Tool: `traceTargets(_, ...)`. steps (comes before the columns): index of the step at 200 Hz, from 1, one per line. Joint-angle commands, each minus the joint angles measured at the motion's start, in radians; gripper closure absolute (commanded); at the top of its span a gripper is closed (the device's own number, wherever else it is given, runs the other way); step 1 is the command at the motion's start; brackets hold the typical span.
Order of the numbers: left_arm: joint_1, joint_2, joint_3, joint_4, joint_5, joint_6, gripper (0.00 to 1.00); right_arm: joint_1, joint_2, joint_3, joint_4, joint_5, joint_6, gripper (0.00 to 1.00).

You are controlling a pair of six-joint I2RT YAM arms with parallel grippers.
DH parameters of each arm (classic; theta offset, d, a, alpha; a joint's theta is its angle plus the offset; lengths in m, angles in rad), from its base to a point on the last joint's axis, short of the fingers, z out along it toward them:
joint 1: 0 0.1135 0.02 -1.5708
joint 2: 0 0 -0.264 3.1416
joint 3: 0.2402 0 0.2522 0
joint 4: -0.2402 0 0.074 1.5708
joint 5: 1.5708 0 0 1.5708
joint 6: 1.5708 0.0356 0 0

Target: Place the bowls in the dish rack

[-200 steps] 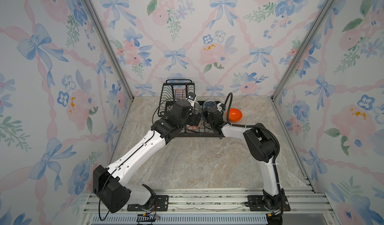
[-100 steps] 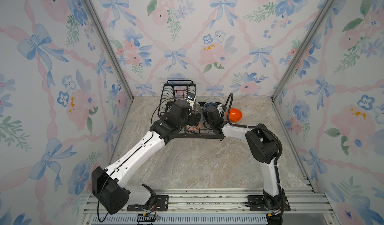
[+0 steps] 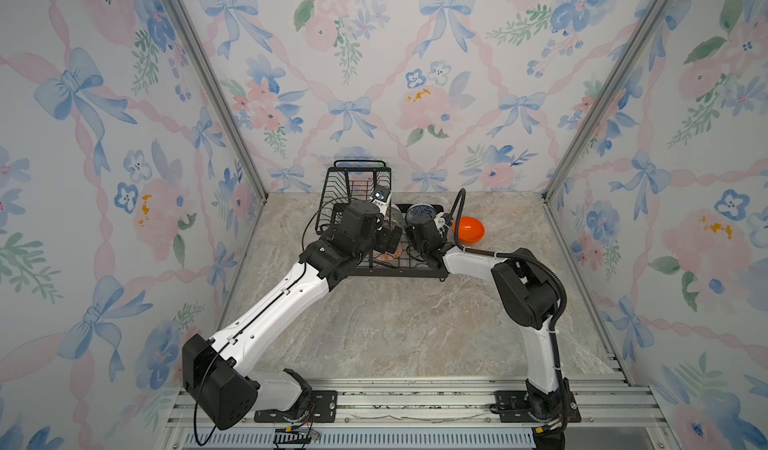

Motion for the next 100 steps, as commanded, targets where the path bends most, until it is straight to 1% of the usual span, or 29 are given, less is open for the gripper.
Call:
traceTargets(1, 0.008, -0.026, -0.015, 0.001, 0.006, -0.003, 0.02, 0.005, -0.008, 0.0, -0.112, 0.025, 0.018, 0.73)
traceTargets(26, 0.008, -0.028, -0.015, 0.0, 0.005, -0.004, 0.02, 0.001, -0.014, 0.005, -0.114, 0.019, 0.008, 0.7)
traceTargets(64, 0.008, -0.026, -0.015, 0.0, 0.005, -0.008, 0.02, -0.005, -0.026, 0.033, -0.131, 0.01, -0.039, 0.62)
traceTargets(75, 0.009, -0.026, -0.016, 0.0, 0.006, -0.009, 0.02, -0.006, -0.031, 0.037, -0.13, 0.008, -0.046, 0.61)
traceTargets(100, 0.008, -0.027, -0.017, 0.0, 0.003, -0.019, 0.02, -0.007, -0.046, 0.039, -0.136, 0.006, -0.058, 0.55)
